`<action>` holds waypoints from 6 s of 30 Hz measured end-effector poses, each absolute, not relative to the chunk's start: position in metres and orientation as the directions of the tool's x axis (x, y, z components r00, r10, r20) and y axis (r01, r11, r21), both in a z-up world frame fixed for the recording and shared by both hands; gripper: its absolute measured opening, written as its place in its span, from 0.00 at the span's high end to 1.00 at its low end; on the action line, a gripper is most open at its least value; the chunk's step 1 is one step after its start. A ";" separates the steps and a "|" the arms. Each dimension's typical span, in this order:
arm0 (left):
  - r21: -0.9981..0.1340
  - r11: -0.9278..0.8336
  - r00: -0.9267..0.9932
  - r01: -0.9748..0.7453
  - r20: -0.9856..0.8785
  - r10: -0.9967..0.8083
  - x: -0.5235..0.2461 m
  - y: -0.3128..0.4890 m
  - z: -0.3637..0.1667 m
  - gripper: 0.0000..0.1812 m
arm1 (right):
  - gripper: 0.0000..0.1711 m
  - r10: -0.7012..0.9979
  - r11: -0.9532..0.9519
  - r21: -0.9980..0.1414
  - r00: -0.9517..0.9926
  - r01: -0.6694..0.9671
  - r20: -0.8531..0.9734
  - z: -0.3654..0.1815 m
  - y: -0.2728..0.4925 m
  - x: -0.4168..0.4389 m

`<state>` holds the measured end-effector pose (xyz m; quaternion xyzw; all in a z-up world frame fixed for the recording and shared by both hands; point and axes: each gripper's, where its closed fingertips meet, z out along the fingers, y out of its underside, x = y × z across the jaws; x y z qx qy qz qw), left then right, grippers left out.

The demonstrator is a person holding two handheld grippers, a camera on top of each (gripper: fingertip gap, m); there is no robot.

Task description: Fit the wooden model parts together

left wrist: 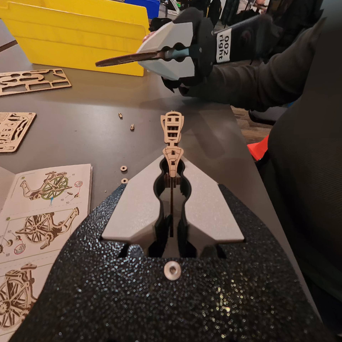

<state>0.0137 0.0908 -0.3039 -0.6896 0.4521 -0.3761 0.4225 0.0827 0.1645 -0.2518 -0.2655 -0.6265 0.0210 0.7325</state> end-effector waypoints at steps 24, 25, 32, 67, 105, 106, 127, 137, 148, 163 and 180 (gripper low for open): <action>-0.788 -0.596 0.282 -0.154 0.543 -0.791 0.011 0.093 -0.311 0.96 | 1.00 0.468 0.811 -0.521 0.239 0.266 0.851 -0.251 0.168 0.084; -0.782 -0.605 0.284 -0.149 0.552 -0.784 0.011 0.093 -0.312 0.96 | 1.00 0.473 0.809 -0.525 0.239 0.263 0.848 -0.250 0.168 0.084; -0.772 -0.621 0.281 -0.133 0.572 -0.771 0.011 0.095 -0.313 0.96 | 1.00 0.507 0.794 -0.558 0.245 0.241 0.827 -0.248 0.168 0.085; -0.884 -0.246 0.337 -0.397 0.110 -0.935 0.032 0.080 -0.320 0.96 | 1.00 0.968 -0.226 -0.964 -0.141 -0.142 -0.206 -0.238 0.162 0.086; -0.865 -0.365 0.375 -0.346 0.229 -0.898 0.024 0.087 -0.327 0.95 | 1.00 0.946 -0.300 -0.950 -0.158 -0.084 -0.284 -0.256 0.167 0.079; -0.864 -0.363 0.378 -0.349 0.225 -0.898 0.024 0.087 -0.327 0.96 | 1.00 0.946 -0.297 -0.951 -0.157 -0.084 -0.282 -0.256 0.167 0.079; -0.666 -0.433 0.489 -0.608 0.115 -0.864 -0.005 0.093 -0.341 0.77 | 1.00 0.965 -0.251 -0.963 -0.105 -0.093 -0.242 -0.255 0.174 0.082; -0.698 -0.338 0.606 -0.631 -0.171 -0.777 -0.087 0.124 -0.273 0.54 | 1.00 0.967 -0.248 -0.963 -0.081 -0.103 -0.241 -0.256 0.181 0.084; -0.345 -0.477 0.561 -0.809 -0.207 -0.802 -0.154 0.244 -0.342 0.69 | 1.00 0.970 -0.231 -0.968 -0.096 -0.096 -0.222 -0.258 0.178 0.088; -0.622 -0.572 0.645 0.535 0.738 -0.199 -0.167 0.223 -0.267 1.00 | 1.00 0.966 -0.246 -0.962 -0.112 -0.118 -0.234 -0.255 0.175 0.086; -0.713 -0.393 0.800 0.581 0.589 0.114 -0.181 0.178 -0.311 0.37 | 1.00 0.968 -0.240 -0.960 -0.112 -0.147 -0.225 -0.247 0.175 0.091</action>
